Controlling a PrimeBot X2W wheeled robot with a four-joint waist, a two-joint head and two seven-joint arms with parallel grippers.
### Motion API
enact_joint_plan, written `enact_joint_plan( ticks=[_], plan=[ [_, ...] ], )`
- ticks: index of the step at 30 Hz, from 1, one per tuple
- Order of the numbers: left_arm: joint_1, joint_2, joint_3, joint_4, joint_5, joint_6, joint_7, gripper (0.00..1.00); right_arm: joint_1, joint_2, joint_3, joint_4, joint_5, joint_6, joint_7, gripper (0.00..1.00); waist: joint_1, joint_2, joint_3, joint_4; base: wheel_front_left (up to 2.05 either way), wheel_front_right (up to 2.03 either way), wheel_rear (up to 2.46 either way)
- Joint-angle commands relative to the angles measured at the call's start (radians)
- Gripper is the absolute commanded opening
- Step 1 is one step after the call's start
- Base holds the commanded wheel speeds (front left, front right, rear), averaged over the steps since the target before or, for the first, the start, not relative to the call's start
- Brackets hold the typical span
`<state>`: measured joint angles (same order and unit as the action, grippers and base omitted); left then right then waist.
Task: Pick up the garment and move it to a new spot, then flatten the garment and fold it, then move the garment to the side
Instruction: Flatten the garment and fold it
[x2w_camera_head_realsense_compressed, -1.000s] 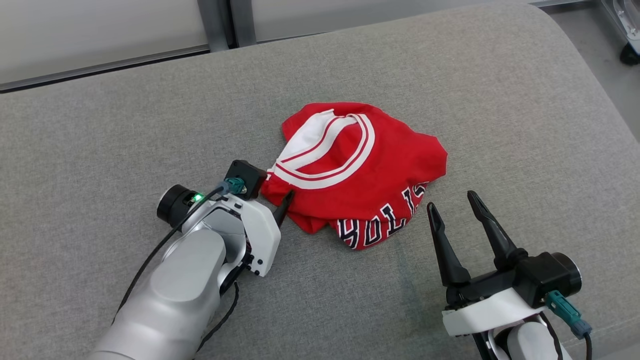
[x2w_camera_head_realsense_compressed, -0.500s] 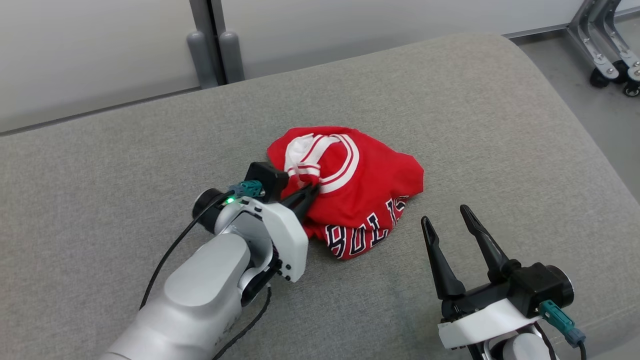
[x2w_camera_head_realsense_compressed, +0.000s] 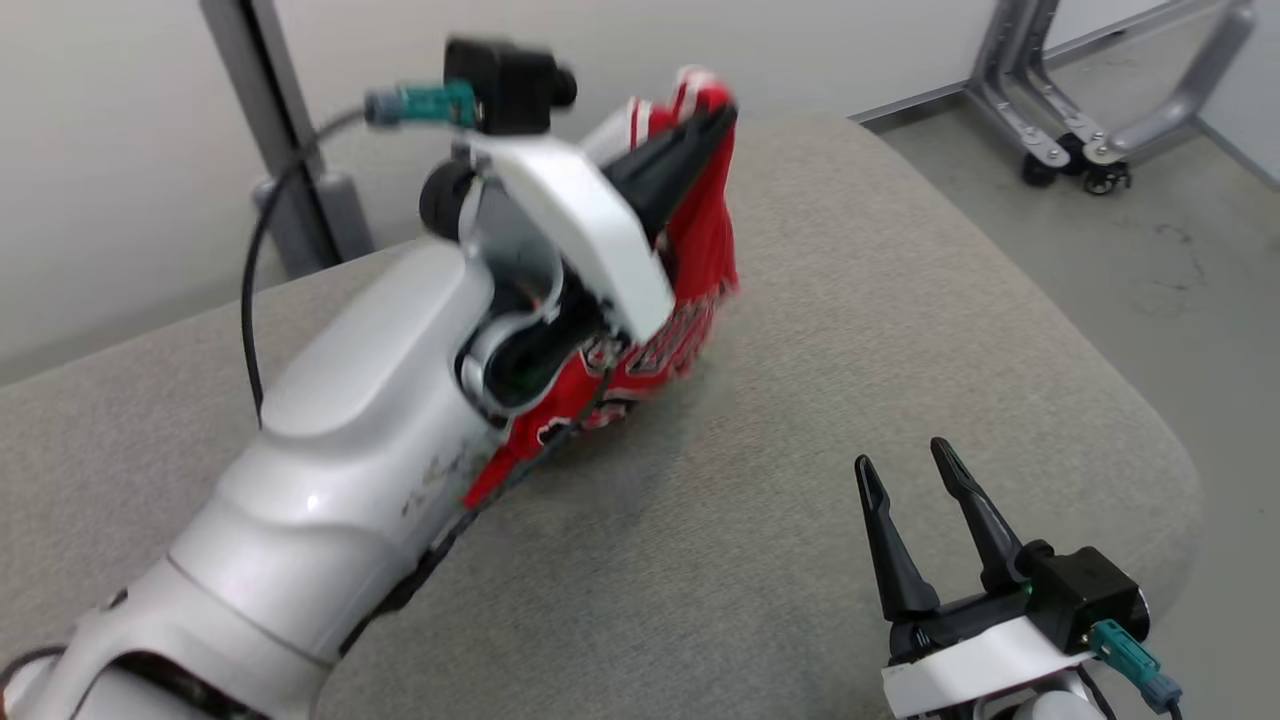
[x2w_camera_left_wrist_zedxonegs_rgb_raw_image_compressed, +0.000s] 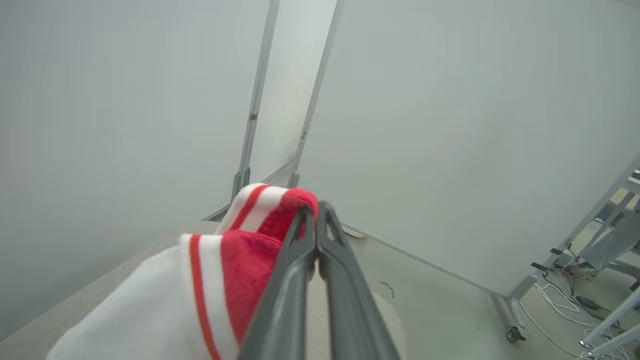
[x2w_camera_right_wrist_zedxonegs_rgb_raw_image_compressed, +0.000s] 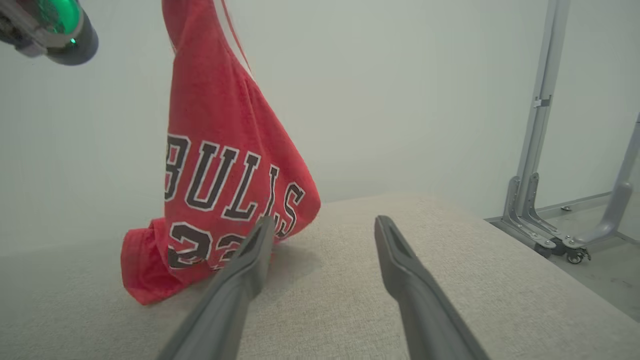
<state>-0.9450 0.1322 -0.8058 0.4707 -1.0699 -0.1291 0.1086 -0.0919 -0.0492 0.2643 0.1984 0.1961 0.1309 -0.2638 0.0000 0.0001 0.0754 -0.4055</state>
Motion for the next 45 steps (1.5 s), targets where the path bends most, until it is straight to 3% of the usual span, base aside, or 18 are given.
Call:
enact_joint_plan(
  ticks=[1,10,15,22,31,35,41,45],
  plan=[
    [-0.067,-0.023,0.035,-0.013,-0.027,0.014,0.001,0.00,0.009,-0.002,-0.001,0.001,0.011,0.000,-0.001,1.00,0.0000,-0.0001,-0.027,-0.041,0.00,0.00,0.00],
    [-0.361,-0.068,0.169,0.099,0.002,0.116,-0.180,0.00,0.000,-0.002,-0.017,-0.009,0.025,0.000,-0.001,1.00,0.0000,-0.0001,-0.027,-0.074,0.00,0.00,0.00],
    [-0.415,-0.073,0.184,0.177,0.001,0.131,-0.222,0.00,0.003,-0.002,-0.051,-0.015,0.022,0.000,-0.001,1.00,0.0000,-0.0001,-0.018,-0.050,0.00,0.00,0.00],
    [-0.206,0.034,0.170,0.229,-0.009,0.142,-0.210,0.00,0.006,-0.002,-0.115,-0.032,0.012,0.000,-0.001,1.00,0.0000,-0.0001,0.014,0.010,0.00,0.00,0.00],
    [0.129,0.214,0.293,0.207,-0.091,0.179,-0.321,0.00,-0.002,-0.002,-0.156,-0.032,-0.027,0.000,-0.001,1.00,0.0000,-0.0001,0.066,0.106,0.00,0.00,0.00],
    [0.171,0.252,0.327,0.214,-0.092,0.170,-0.348,0.00,-0.021,-0.002,-0.145,-0.035,-0.035,0.000,-0.001,1.00,0.0000,-0.0001,0.085,0.134,0.00,0.00,0.00],
    [0.173,0.263,0.326,0.241,-0.059,0.176,-0.360,0.00,-0.035,-0.002,-0.122,-0.035,-0.024,0.000,-0.001,1.00,0.0000,-0.0001,0.096,0.135,0.00,0.00,0.00],
    [0.242,0.287,0.298,0.239,-0.068,0.180,-0.289,0.00,-0.022,-0.002,-0.124,-0.029,-0.021,0.000,-0.001,1.00,0.0000,-0.0001,0.103,0.117,0.00,0.00,0.00]
  ],
)
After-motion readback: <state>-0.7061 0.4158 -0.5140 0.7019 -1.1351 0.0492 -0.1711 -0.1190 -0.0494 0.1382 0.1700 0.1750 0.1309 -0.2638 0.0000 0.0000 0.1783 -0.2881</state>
